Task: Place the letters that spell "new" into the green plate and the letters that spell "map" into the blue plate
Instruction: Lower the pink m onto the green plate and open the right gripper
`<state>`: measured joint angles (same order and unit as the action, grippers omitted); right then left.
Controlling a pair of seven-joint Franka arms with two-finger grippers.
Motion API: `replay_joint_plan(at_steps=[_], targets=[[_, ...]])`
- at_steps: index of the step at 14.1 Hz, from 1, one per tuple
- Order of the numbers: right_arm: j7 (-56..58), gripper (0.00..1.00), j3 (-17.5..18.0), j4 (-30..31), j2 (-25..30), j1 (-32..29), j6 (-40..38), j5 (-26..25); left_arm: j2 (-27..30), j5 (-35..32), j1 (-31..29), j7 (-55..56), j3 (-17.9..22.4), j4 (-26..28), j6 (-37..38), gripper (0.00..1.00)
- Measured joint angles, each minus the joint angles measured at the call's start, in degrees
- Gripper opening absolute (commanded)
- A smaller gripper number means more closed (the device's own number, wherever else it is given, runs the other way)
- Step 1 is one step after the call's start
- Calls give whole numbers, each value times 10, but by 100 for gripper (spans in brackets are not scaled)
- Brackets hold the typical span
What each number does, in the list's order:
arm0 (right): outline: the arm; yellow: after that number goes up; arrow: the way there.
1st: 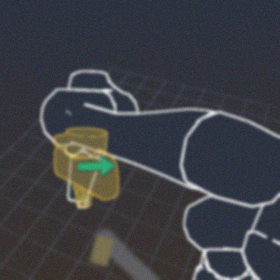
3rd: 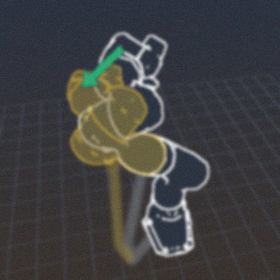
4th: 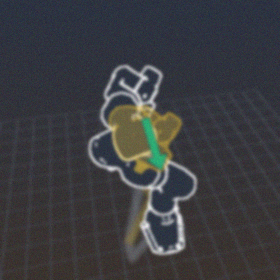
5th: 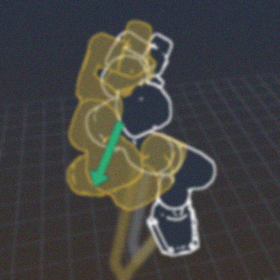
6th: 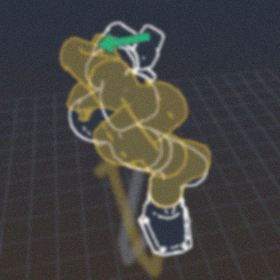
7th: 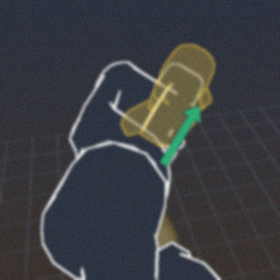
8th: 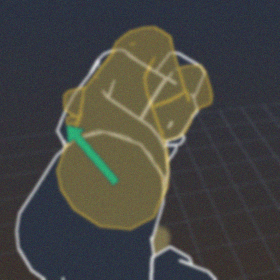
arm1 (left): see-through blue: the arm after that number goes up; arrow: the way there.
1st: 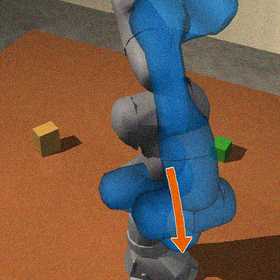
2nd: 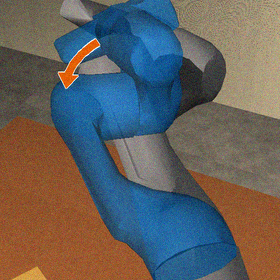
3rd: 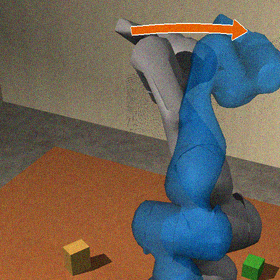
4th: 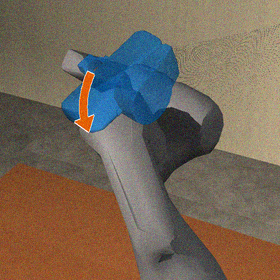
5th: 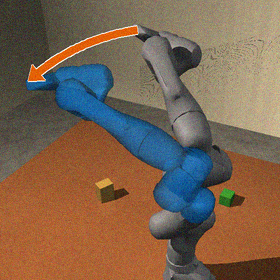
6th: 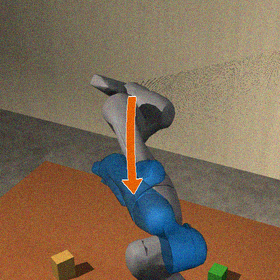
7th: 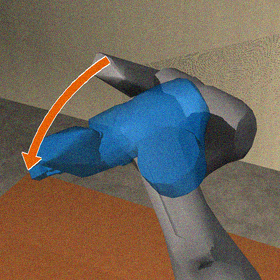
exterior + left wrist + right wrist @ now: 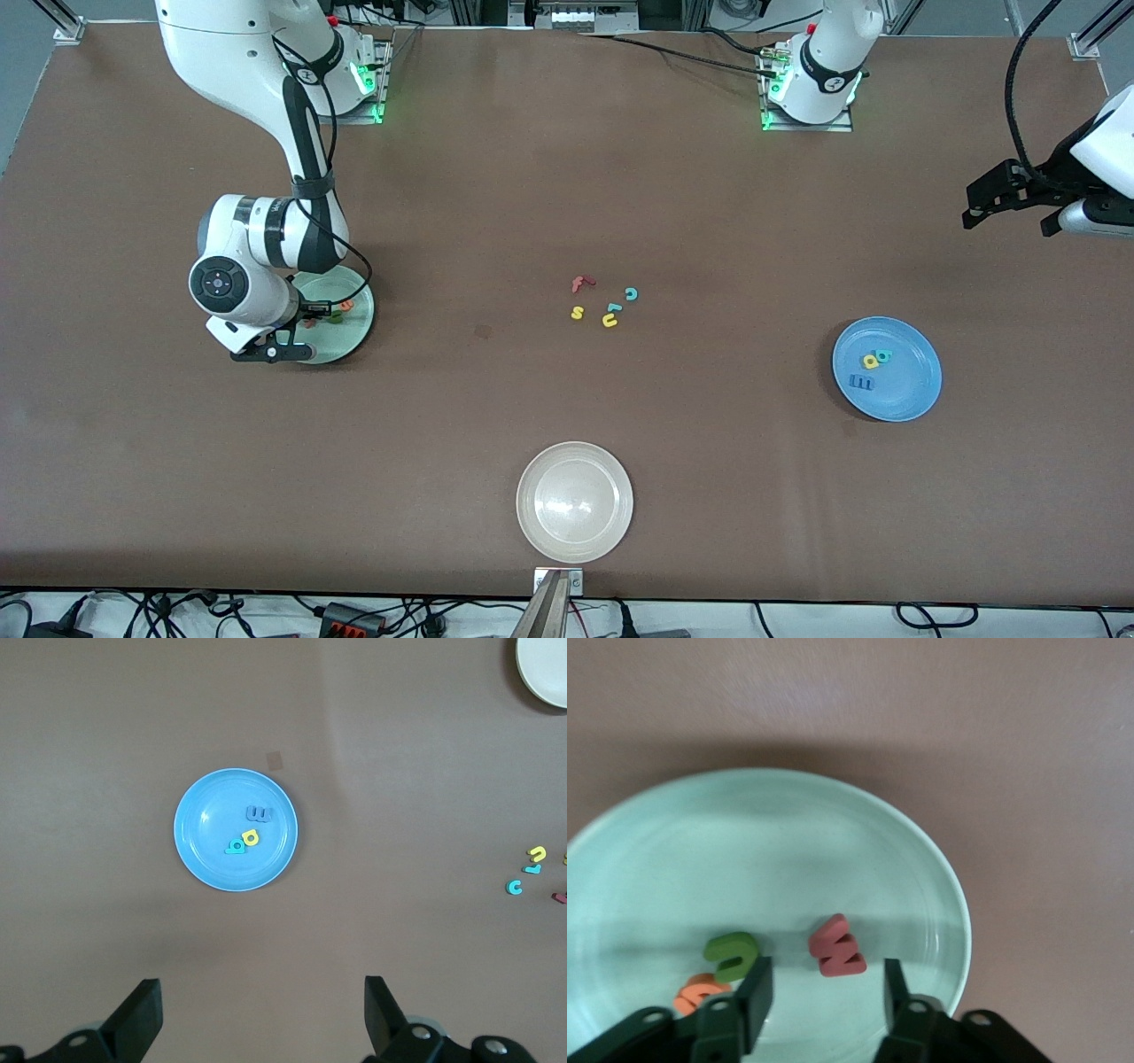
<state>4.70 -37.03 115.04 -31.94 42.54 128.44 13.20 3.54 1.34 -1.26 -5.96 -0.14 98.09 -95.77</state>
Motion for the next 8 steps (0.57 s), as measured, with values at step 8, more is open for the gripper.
replay_joint_plan(at_steps=[8], targets=[[-1, 100, -20, -64, 30, -4, -94, 0, -1, 0, 0, -1, 0, 0, 1, 100]])
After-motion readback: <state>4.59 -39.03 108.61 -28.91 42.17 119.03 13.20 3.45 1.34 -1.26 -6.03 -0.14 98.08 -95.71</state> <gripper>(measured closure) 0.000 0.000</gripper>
